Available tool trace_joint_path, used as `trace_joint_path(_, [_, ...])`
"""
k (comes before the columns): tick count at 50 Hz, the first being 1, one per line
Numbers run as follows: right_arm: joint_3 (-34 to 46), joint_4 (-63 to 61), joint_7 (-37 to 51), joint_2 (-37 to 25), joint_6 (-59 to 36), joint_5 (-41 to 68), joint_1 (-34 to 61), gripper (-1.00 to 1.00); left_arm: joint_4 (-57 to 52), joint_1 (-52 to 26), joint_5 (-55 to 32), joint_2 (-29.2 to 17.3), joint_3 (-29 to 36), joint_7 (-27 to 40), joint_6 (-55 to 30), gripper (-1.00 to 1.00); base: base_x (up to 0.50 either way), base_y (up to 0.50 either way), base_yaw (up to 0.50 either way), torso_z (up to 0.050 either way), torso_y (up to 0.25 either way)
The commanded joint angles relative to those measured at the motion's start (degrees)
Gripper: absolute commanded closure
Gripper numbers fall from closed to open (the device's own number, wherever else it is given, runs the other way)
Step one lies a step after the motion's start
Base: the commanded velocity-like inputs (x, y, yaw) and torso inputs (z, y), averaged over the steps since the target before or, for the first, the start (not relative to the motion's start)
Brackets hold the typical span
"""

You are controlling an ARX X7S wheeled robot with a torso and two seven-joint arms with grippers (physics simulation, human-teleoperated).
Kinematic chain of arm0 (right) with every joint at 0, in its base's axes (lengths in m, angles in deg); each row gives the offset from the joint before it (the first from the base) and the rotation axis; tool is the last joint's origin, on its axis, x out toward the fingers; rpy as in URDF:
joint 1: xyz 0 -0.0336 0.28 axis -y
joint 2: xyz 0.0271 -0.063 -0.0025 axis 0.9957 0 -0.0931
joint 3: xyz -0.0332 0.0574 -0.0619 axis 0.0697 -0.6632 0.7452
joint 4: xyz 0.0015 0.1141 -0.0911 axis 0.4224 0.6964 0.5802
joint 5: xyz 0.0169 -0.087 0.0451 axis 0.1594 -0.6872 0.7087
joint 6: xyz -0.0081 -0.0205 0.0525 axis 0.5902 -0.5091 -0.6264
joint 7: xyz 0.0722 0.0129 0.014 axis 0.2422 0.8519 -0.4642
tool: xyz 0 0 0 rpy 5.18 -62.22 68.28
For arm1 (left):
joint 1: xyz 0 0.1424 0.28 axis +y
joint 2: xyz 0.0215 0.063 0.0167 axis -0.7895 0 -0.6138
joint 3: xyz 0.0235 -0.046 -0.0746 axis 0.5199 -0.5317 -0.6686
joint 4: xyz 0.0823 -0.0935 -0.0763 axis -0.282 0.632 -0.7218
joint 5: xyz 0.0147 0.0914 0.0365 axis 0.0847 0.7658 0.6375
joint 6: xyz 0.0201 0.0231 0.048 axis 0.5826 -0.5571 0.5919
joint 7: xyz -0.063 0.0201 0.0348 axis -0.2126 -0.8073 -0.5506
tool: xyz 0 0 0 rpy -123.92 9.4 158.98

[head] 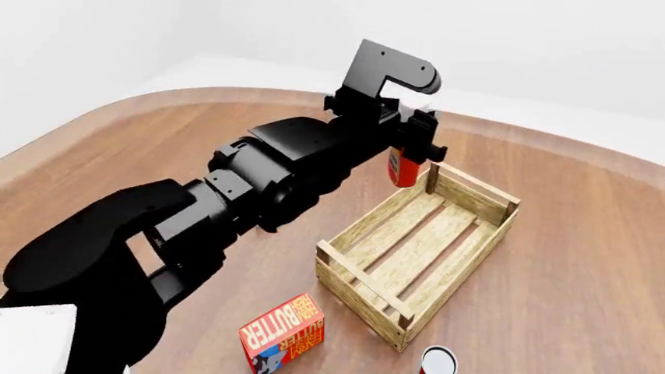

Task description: Pick up the ketchup, and put it in the wooden tray.

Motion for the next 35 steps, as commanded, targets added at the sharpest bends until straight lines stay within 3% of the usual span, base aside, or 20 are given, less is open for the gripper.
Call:
trace_joint_path(1, [-1.2,-0.1,2.1,-0.2,1.5,0.3,-2.7,-1.00,0.4,0.2,-3.8,0.0,5.0,1.5,3.1,1.00,0.00,0.00,0.00,0.000,0.010])
trace_joint_path(35, [-1.0,0.1,5.5,-1.3,4.7,0.7,-6.9,-1.00,-3.0,4.0,-2.3,0.0,4.9,2.7,3.2,1.00,0.00,0.00,0.00,0.000,0.000])
